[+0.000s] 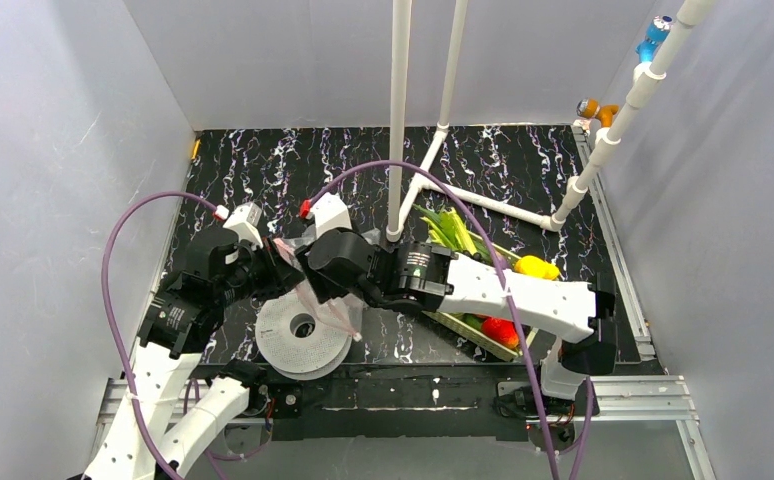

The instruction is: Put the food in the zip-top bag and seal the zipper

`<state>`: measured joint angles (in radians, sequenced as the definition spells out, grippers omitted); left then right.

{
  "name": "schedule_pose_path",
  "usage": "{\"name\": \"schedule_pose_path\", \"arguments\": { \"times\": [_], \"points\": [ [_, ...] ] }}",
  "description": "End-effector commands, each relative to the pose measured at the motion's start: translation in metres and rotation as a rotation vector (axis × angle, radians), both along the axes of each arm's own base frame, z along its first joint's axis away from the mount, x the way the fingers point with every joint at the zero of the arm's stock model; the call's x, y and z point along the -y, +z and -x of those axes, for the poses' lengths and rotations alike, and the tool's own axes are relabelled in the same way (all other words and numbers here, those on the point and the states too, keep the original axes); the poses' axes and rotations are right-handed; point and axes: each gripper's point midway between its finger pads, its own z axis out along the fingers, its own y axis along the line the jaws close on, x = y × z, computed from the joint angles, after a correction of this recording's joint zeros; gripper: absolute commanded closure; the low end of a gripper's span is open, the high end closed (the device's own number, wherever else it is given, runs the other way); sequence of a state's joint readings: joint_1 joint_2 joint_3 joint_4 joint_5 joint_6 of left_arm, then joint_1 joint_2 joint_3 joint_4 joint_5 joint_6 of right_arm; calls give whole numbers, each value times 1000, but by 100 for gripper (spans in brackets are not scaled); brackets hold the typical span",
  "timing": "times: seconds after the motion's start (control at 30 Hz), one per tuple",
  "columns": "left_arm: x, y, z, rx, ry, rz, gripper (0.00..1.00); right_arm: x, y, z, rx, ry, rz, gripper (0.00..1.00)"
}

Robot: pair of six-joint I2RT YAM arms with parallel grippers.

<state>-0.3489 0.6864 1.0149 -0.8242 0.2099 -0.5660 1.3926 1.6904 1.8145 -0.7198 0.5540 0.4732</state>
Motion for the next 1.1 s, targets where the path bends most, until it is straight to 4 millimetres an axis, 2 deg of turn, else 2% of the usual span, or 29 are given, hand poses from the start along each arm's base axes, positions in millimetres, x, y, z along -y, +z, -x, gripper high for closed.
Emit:
{"name": "schedule_pose_path", "arguments": {
  "times": [0.0, 0.03, 0.07, 0.13, 0.2, 0.23, 0.27, 0.37, 0.47, 0.53, 0.63, 0.7, 0.93, 0.97, 1.0, 1.07],
  "points": [
    [0, 12, 2, 5, 16, 21, 100, 6, 4, -27, 118, -133, 54, 65],
    [-1, 13, 1, 6, 24, 21, 100, 2, 3, -28, 118, -129, 49, 73],
    [-1, 13, 1, 6, 26, 20, 100, -4, 1, -27, 113, -118, 39, 73],
    [-1, 13, 0, 6, 26, 18, 100, -13, 1, -24, 101, -91, 20, 60],
    [-1, 12, -1, 0, 24, 14, 100, -18, -1, -22, 94, -71, 19, 40],
    [0, 11, -1, -5, 19, 12, 100, -20, -3, -22, 93, -68, 19, 36],
    [0, 11, -1, -8, 14, 8, 100, -20, -4, -23, 95, -69, 23, 37],
    [-1, 12, -2, -11, 9, -7, 100, -21, -2, -25, 108, -64, 22, 47],
    [-4, 11, -5, -10, 15, -34, 91, -24, 4, -26, 106, -78, -15, 80],
    [-10, 9, -7, -11, 45, -59, 73, -27, 10, -27, 87, -86, -66, 97],
    [-18, 10, -12, 16, 98, -72, 56, -31, 21, -35, 34, -118, -160, 99],
    [-18, 14, -15, 52, 103, -64, 50, -34, 29, -40, 19, -134, -214, 99],
    [-21, 20, -25, 102, 75, -122, 43, -43, 50, -60, 24, -197, -307, 99],
    [-20, 20, -27, 104, 63, -131, 43, -46, 52, -63, 12, -198, -324, 99],
    [-19, 20, -31, 107, 51, -148, 48, -47, 54, -67, -3, -198, -345, 99],
    [-24, 22, -41, 132, 38, -216, 67, -50, 56, -74, -47, -192, -396, 99]
  ]
}}
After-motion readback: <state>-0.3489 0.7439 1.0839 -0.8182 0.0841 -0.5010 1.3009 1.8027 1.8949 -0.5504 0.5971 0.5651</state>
